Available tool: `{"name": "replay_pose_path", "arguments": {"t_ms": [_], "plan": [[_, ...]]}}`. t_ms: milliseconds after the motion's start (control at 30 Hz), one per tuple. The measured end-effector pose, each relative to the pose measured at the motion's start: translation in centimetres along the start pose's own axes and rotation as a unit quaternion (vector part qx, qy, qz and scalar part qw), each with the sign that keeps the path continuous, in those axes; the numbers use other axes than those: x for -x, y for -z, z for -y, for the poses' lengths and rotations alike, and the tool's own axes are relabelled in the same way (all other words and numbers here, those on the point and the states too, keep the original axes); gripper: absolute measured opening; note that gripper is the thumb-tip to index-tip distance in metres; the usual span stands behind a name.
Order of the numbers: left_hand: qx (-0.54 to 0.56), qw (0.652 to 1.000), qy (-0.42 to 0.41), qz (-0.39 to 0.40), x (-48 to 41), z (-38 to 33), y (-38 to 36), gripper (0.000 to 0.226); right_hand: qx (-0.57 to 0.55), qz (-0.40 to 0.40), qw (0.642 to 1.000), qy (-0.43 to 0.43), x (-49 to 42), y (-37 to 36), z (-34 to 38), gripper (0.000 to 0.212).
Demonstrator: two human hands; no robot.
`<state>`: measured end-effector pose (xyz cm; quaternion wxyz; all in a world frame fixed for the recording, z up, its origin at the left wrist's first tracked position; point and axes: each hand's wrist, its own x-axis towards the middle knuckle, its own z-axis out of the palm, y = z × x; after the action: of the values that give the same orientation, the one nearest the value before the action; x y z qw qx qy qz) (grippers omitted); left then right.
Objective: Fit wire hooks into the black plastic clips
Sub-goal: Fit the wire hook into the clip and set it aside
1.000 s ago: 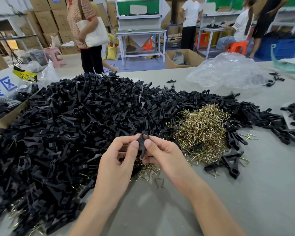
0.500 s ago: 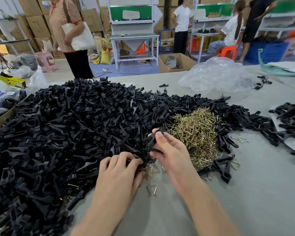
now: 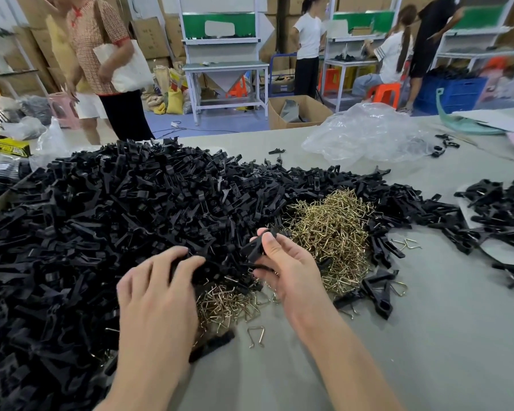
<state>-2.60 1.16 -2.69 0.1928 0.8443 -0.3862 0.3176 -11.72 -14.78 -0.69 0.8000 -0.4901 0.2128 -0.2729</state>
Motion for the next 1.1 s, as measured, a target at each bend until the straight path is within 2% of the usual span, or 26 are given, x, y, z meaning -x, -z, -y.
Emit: {"name": "replay_pose_path", "arguments": {"t_ms": [133, 267, 400, 500, 600, 700, 833, 1100], "plan": [[0.029, 0.991, -0.099, 0.087, 0.6, -1.7, -0.7, 0.037, -0.012, -0.008, 1.0, 0.007, 0.0, 0.0, 0.1, 0.013], [0.017, 0.989, -0.085, 0.122, 0.5, -1.8, -0.9, 0.021, -0.018, -0.024, 1.0, 0.009, -0.1, 0.4, 0.1, 0.019], [0.051, 0.989, -0.077, 0.118, 0.3, -1.7, -0.4, 0.028, -0.02, -0.037, 0.999, 0.008, -0.3, 0.5, 0.0, 0.022], [0.082, 0.99, -0.042, 0.11, -0.1, -1.2, 0.1, 0.026, -0.03, -0.03, 0.999, 0.0, -0.5, 0.7, -0.3, 0.023], [0.145, 0.983, 0.028, 0.107, -0.3, -0.9, 0.2, 0.018, -0.053, 0.006, 0.998, -0.015, -0.5, 0.7, -0.2, 0.016], [0.257, 0.952, 0.118, 0.112, -0.4, -1.2, 0.3, 0.019, -0.063, 0.059, 0.996, -0.037, -0.5, 0.4, -0.2, 0.024], [0.377, 0.895, 0.221, 0.09, -0.5, -1.4, 0.8, 0.016, -0.061, 0.106, 0.99, -0.065, -0.3, 0.1, -0.3, 0.023], [0.373, 0.901, 0.205, 0.081, -0.6, -1.7, 1.0, 0.01, -0.029, 0.144, 0.986, -0.085, -0.2, -0.2, -0.9, 0.025]]}}
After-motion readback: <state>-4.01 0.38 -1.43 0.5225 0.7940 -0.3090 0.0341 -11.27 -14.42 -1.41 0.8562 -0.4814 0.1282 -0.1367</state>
